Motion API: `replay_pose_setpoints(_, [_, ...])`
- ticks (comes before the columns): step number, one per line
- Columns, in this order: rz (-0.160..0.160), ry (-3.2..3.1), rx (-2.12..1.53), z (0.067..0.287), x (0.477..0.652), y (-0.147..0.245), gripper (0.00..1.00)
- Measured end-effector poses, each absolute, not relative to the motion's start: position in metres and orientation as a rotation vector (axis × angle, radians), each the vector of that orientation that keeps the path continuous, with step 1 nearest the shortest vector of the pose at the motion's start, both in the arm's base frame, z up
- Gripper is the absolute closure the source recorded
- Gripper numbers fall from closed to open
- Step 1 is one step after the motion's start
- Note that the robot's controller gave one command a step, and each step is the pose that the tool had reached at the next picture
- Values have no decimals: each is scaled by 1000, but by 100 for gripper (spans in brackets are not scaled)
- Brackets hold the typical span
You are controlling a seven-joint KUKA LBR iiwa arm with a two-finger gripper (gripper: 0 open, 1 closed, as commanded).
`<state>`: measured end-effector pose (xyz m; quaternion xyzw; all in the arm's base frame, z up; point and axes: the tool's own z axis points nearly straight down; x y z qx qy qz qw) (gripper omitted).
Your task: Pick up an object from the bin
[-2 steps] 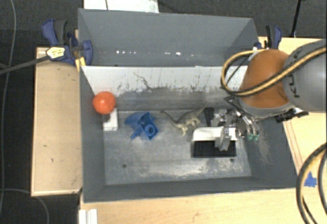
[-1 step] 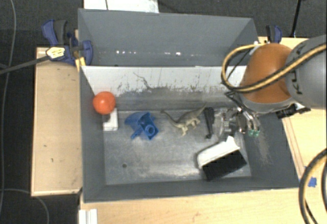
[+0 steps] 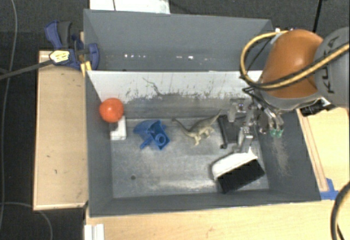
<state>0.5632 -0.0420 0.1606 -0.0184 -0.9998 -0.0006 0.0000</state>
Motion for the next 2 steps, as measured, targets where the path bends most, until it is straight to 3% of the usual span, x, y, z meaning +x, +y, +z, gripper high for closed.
replay_pose_setpoints(1, [-1,-3141,-57,160,563,-42,0])
replay_pose_setpoints(2, [-1,-3149,45,129,548,-54,0])
